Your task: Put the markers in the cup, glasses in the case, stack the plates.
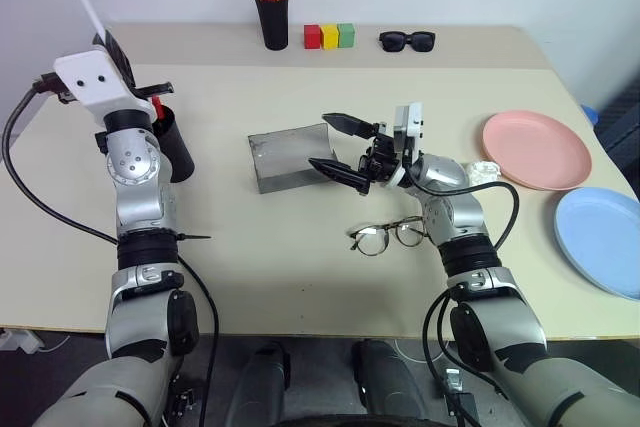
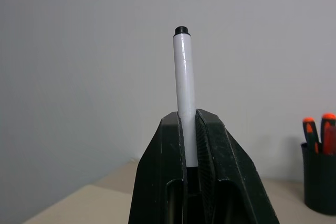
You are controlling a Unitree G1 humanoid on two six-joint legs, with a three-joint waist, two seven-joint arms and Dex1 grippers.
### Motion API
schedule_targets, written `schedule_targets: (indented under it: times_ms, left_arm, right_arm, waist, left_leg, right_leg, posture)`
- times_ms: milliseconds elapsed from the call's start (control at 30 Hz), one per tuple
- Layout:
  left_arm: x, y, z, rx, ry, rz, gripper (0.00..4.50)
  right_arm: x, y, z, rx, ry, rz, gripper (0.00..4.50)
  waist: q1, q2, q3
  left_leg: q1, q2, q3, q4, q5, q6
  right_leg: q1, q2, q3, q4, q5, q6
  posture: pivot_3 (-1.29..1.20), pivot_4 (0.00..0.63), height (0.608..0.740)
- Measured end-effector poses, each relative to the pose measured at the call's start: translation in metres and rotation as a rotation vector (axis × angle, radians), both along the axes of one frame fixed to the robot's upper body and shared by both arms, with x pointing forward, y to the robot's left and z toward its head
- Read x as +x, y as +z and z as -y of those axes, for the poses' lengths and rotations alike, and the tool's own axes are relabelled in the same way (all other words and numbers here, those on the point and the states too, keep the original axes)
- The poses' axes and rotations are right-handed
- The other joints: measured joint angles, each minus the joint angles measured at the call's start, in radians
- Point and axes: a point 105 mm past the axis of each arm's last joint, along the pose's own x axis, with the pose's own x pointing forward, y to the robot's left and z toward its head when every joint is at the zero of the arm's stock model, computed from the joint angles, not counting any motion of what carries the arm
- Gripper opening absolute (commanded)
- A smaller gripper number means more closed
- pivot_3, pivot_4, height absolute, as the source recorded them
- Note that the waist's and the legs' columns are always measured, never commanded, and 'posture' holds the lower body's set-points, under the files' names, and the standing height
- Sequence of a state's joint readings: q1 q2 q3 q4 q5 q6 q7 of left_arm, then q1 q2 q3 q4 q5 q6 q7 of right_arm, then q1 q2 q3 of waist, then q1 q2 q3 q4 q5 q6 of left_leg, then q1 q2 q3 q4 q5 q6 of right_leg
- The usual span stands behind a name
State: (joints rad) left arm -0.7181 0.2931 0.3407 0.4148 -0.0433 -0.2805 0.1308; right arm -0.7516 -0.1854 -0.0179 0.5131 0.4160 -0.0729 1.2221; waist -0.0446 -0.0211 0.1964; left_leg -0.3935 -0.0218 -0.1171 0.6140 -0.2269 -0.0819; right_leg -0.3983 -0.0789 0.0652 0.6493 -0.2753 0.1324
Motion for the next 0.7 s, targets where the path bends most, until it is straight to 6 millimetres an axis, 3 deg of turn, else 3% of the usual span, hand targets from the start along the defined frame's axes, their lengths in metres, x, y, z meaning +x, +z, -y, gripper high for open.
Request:
schedule_targets:
  times_ms: [133,300,700]
  left_arm:
    - [0.001,-0.019,0.005,-0.018,-0.014,-0.061,0.04]
    - [-0.005,-0.013,0.009,-0.01,-0.022,-0.04,0.04]
    - [-0.007,-0.029,0.012,-0.004,-0.026,-0.091,0.04]
  right_arm:
    - [0.0,0.0,0.0,0.0,-0.001,0.0,4.5]
    - [0.0,0.0,0.001,-0.003,-0.004,0.0,4.5]
    - [0.001,0.0,0.003,-0.004,-0.014,-0.002,4.5]
  waist:
    - [0.0,0.0,0.0]
    - [0.001,0.0,0.0]
    - [-0.001,0.0,0.0]
  left_leg:
    - [0.0,0.0,0.0,0.0,0.0,0.0]
    - [0.0,0.0,0.0,0.0,0.0,0.0]
    - [0.0,0.0,0.0,0.0,0.0,0.0]
  right_leg:
    - [0.0,0.0,0.0,0.0,0.0,0.0]
    - [0.0,0.0,0.0,0.0,0.0,0.0]
    - [0.0,0.0,0.0,0.0,0.0,0.0]
  posture:
    - [0.0,0.15,0.74]
    - [0.0,0.15,0.74]
    - [0.0,0.15,0.74]
